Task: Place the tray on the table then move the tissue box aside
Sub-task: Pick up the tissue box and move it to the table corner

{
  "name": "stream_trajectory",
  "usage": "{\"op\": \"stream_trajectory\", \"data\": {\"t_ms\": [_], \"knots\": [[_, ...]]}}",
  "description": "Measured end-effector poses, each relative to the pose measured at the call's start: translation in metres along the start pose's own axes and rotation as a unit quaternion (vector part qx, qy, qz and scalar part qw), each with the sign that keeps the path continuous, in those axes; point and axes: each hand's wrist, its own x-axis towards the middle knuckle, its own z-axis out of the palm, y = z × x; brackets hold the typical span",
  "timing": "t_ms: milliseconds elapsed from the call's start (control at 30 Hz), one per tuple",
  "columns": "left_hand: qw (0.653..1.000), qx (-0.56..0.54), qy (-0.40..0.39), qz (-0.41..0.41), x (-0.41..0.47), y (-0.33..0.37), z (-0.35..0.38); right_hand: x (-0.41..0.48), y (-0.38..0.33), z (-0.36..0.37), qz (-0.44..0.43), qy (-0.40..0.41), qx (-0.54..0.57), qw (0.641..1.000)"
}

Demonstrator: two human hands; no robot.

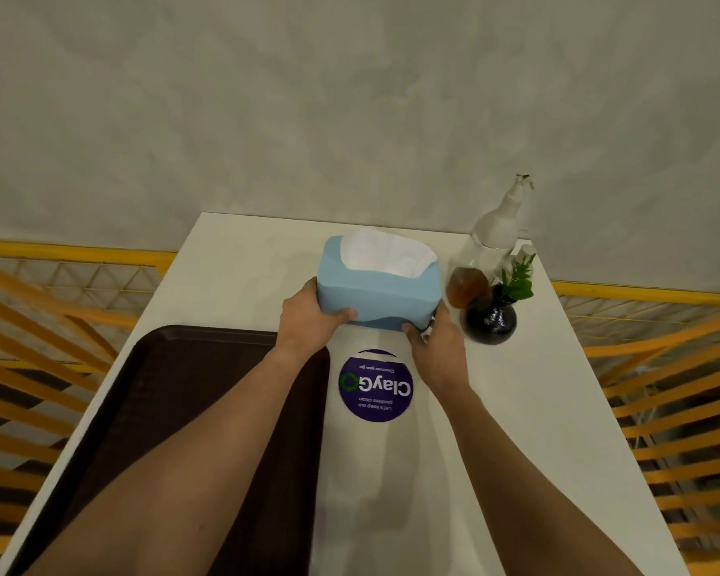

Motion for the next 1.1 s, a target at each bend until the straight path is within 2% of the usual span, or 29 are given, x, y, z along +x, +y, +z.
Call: {"op": "stream_trajectory", "data": {"t_ms": [700, 1100], "knots": [[0.998, 0.025, 0.037, 0.04, 0.017, -0.111, -0.242, -0.047, -0.172, 0.184, -0.019, -0.016, -0.033, 0.999], [0.998, 0.036, 0.036, 0.039, 0.063, -0.143, -0.258, -0.009, -0.186, 0.227, -0.021, -0.038, -0.042, 0.998]]}}
